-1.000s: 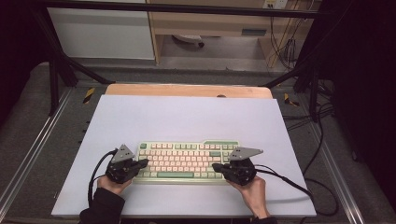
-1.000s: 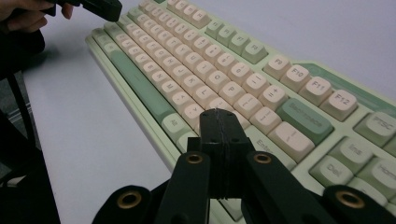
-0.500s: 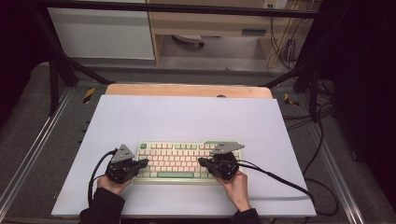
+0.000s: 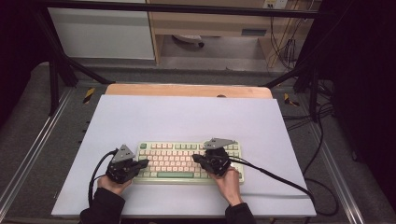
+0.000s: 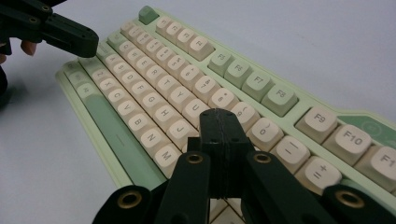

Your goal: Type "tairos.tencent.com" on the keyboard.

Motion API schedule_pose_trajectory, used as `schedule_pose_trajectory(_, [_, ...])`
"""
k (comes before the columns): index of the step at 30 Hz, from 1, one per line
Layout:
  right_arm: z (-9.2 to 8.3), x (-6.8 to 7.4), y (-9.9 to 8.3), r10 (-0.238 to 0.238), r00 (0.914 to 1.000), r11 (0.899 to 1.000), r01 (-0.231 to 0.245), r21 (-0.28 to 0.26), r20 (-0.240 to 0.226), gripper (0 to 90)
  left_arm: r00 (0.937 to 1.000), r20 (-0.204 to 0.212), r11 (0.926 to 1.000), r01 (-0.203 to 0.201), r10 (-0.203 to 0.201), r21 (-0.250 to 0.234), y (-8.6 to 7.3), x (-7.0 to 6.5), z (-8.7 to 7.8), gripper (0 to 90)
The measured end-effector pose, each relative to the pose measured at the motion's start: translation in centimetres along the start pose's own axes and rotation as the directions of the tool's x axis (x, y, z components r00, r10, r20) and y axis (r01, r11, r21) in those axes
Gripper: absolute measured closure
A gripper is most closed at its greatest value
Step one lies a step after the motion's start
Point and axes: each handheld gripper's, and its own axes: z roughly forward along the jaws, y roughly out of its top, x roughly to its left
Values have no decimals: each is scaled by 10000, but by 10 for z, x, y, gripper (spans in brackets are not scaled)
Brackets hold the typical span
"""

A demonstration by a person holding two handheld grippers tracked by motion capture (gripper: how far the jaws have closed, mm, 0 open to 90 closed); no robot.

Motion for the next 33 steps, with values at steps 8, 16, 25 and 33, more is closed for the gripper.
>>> schedule_pose_trajectory(8, [15,0,6,98,9999,9995,-99,288,24,900,10000,7,10000,11,-11,-18,0,0,0,900])
schedule_pose_trajectory(16, [24,-1,5,92,10000,9991,-92,426,-15,900,10000,5,10000,7,-7,8,0,1,0,900])
schedule_pose_trajectory(25, [31,2,7,-149,9998,9975,142,691,91,900,10000,4,10000,5,-5,2,0,1,0,900])
schedule_pose_trajectory(33, [32,4,7,-312,9994,9967,302,748,125,900,10000,4,10000,9,-9,-24,0,1,-1,900])
